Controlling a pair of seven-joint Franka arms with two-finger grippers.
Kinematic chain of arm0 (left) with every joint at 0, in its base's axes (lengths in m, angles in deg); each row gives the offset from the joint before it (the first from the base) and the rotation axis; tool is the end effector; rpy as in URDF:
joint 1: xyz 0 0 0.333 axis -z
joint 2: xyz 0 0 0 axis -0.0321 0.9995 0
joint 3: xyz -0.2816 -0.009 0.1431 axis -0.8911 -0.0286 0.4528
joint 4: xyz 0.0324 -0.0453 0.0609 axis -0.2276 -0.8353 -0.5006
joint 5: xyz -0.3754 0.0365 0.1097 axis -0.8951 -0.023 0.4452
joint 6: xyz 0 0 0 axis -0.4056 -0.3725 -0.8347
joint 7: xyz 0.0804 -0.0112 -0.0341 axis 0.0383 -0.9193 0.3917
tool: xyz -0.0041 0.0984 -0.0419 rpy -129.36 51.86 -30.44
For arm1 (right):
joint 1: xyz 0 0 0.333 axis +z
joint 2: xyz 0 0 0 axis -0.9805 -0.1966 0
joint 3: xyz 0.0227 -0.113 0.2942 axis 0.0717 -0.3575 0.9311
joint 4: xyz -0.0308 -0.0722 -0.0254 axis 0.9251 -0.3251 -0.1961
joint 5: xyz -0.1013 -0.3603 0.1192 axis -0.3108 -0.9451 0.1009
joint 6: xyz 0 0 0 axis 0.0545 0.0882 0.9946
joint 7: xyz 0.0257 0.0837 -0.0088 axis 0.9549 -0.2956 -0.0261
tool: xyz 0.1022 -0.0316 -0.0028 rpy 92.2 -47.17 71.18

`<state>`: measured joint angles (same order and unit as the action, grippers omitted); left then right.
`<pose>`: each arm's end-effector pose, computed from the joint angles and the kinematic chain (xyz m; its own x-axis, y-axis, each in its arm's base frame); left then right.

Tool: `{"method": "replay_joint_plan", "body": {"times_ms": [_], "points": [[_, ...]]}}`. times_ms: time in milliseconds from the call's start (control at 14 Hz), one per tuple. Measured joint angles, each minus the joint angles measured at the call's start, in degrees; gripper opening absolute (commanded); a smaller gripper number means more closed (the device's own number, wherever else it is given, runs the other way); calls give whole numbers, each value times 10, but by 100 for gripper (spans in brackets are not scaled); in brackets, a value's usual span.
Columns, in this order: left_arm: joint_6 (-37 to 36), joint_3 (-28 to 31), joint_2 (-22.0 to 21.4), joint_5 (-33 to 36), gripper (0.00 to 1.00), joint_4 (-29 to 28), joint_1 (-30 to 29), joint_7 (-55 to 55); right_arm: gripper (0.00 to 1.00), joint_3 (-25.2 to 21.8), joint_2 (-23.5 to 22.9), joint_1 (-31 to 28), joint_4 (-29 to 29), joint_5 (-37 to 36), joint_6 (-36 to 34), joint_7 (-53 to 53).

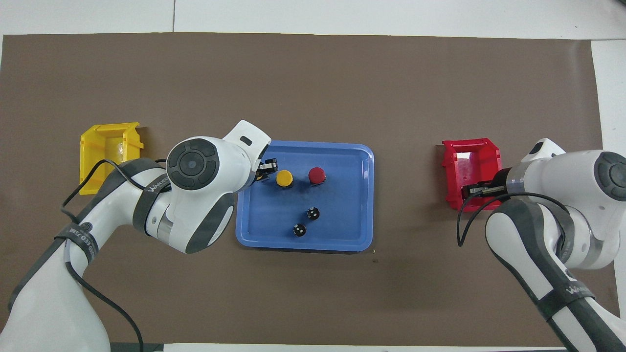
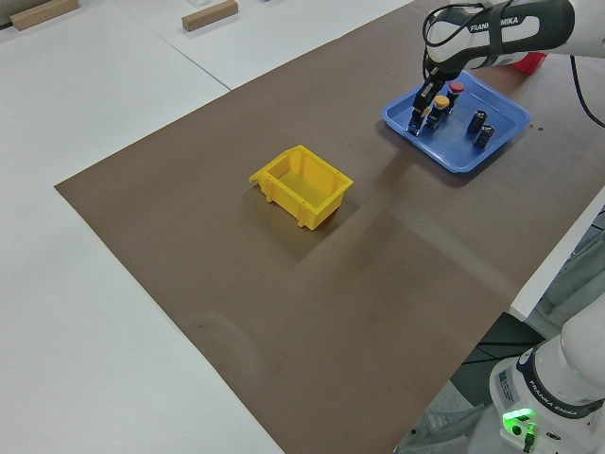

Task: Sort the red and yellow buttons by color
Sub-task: 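Grasp the yellow button with the left gripper and lift it toward the yellow bin, then release the yellow button in the bin while the right gripper grasps the red button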

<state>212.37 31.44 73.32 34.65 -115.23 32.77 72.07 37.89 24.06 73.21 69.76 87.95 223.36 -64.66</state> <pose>0.4996 -0.3316 0.3815 0.9926 0.0856 0.0861 0.0786 -0.9936 0.0812 0.4962 0.0013 0.3468 0.9936 0.1049 0.0423 0.1083 -0.9900 -0.0898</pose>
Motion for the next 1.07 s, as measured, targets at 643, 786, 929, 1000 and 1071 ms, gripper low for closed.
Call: {"method": "replay_joint_plan", "body": {"times_ms": [643,786,929,1000,1071], "points": [[-233,23,-71,-11,1,122,-285,-387,80,2,-14,38,-196,-2,-192,57],[-202,23,-78,-13,1,83,-324,-438,80,3,-43,116,-255,-18,-185,178],[-161,21,-85,-13,1,40,-328,-448,80,7,-87,214,-290,-51,-145,316],[-151,18,-86,-13,1,26,-328,-448,80,8,-116,260,-310,-77,-131,379],[-143,15,-87,-13,1,18,-327,-451,80,9,-144,291,-330,-95,-124,425]]}}
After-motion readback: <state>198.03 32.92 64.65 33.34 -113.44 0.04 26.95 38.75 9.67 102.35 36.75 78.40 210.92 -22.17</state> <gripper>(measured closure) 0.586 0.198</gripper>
